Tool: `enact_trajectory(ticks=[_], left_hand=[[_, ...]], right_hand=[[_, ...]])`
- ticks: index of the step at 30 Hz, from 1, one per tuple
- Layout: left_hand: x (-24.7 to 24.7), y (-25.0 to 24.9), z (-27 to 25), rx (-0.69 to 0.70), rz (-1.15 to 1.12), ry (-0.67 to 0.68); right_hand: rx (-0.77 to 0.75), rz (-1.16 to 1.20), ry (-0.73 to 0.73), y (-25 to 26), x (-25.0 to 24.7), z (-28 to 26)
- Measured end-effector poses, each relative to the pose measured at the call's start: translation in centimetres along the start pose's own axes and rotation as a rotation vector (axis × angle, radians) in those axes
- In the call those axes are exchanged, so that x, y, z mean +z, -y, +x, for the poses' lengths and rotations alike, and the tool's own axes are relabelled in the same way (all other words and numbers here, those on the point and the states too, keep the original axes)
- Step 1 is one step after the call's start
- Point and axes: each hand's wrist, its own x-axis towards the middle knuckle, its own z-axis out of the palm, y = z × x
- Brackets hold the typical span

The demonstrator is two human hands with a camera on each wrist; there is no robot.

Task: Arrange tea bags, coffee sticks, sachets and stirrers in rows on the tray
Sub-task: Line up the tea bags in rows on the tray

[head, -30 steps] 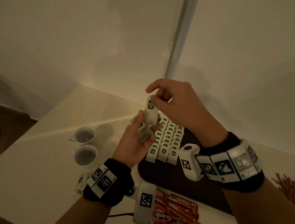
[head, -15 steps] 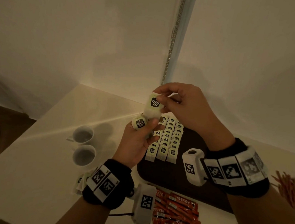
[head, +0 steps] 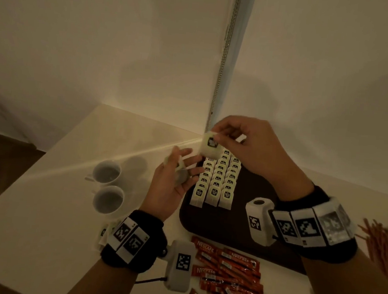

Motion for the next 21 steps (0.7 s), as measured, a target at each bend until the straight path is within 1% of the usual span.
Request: enact_trajectory(ticks=[3, 6, 8, 11, 13, 16, 18, 21], left_hand=[[-2.2, -0.8, 0.3, -0.050, -0.080, -0.077], [-3.8, -1.6, 0.4, -0.045, -0.086, -0.107], [-4.4, -1.9, 0.4, -0.040, -0.072, -0.106], [-4.9, -2.0, 0.5, -0.036, -0.045, -0.110], [-5.3, -1.8, 0.6, -0.034, -0.039, -0.114], [-5.7, -1.6, 0.8, -0.036, -0.021, -0.119], [-5.9, -1.4, 0.9, -0.037, 0.000, -0.119], [-6.0, -1.2, 1.1, -0.033, 0.026, -0.118]], right_hand=[[0.152, -0.096, 0.148, -3.9, 1.8, -1.6], [0.342, -0.170, 0.321, -8.2, 4.8, -3.5], [0.425, -0.155, 0.408, -10.8, 6.7, -4.6], [0.513, -0.125, 0.486, -13.5, 9.1, -5.8], [0.560, -0.116, 0.483, -14.9, 10.3, -6.2], [0.599, -0.104, 0.376, -16.2, 11.5, -6.2], [0.607, -0.090, 0.304, -16.7, 11.9, -6.0], [0.599, -0.089, 0.266, -17.1, 12.4, -5.5]])
